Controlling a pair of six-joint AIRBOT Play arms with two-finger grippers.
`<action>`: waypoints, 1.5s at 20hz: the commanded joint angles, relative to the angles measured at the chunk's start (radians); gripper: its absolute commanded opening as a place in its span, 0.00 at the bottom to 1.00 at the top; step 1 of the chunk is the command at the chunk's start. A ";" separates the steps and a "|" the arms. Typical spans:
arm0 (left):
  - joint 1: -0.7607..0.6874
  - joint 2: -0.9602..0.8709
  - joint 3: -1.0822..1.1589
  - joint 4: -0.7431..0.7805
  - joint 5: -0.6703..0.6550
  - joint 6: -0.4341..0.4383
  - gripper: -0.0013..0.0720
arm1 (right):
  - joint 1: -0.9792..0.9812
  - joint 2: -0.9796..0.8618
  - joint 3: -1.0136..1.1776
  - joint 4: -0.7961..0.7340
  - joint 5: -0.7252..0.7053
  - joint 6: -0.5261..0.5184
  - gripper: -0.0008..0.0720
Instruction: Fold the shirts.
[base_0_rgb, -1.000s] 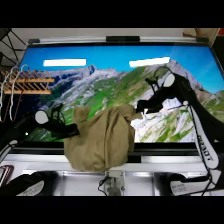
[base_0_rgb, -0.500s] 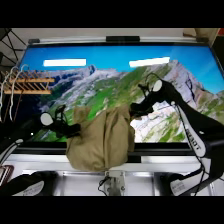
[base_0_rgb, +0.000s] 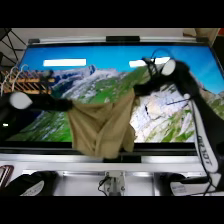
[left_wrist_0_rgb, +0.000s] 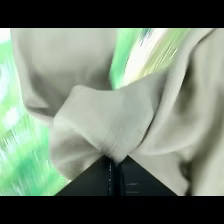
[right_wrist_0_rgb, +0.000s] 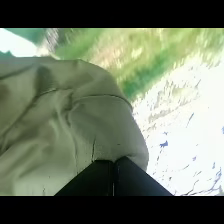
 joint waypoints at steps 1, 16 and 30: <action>0.005 0.089 0.410 0.085 -0.069 0.059 0.08 | 0.001 0.186 0.232 -0.038 -0.061 -0.121 0.11; 0.005 0.072 0.813 0.233 -0.151 -0.103 0.09 | 0.001 0.772 0.344 -0.357 0.380 0.161 0.11; 0.003 -0.749 0.686 -0.240 -0.121 -0.104 0.11 | 0.002 0.518 -0.766 -0.276 -0.335 0.519 0.11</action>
